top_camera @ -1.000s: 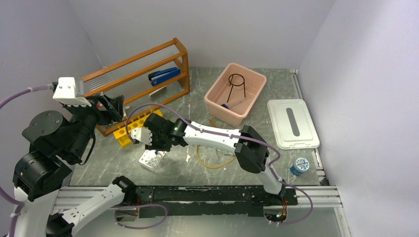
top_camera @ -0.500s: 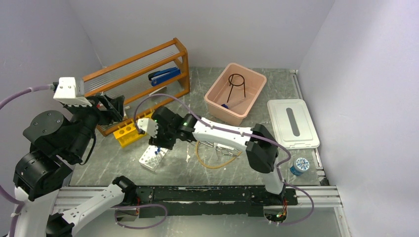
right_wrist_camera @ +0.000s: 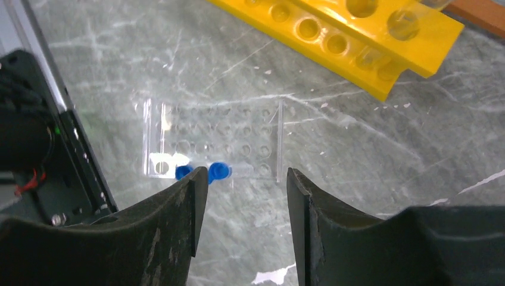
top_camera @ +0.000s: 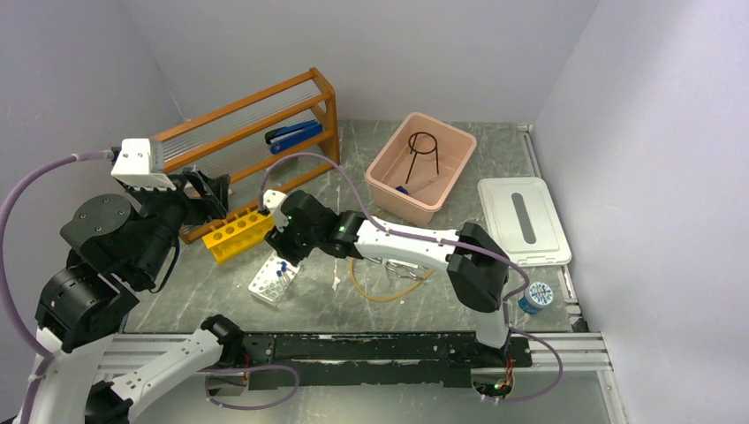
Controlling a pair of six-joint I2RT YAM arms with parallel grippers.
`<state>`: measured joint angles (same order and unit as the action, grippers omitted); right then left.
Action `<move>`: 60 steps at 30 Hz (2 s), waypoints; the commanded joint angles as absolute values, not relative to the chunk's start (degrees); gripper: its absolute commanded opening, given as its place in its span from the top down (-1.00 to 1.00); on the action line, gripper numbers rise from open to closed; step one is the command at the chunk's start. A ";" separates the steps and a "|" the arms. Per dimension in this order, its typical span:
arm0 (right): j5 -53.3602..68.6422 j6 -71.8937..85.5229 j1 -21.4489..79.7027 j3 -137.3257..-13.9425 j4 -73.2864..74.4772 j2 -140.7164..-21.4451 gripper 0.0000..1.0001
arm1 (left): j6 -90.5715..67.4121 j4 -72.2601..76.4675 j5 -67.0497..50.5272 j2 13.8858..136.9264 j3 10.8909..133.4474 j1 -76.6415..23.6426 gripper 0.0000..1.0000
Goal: Organize the chemistry lab equipment
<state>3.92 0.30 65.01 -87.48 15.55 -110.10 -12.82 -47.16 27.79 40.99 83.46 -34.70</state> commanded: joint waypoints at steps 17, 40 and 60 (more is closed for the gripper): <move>0.81 8.25 65.04 -89.03 13.18 -114.36 -0.11 | -13.44 -46.27 26.47 40.71 82.01 -34.45 -0.61; -3.07 7.36 64.90 -85.93 13.25 -112.89 0.03 | -13.63 -46.43 26.47 40.87 81.74 -34.41 -0.61; 2.36 5.23 64.41 -80.87 9.47 -109.05 0.10 | -13.95 -46.67 26.45 40.86 81.47 -34.45 -0.61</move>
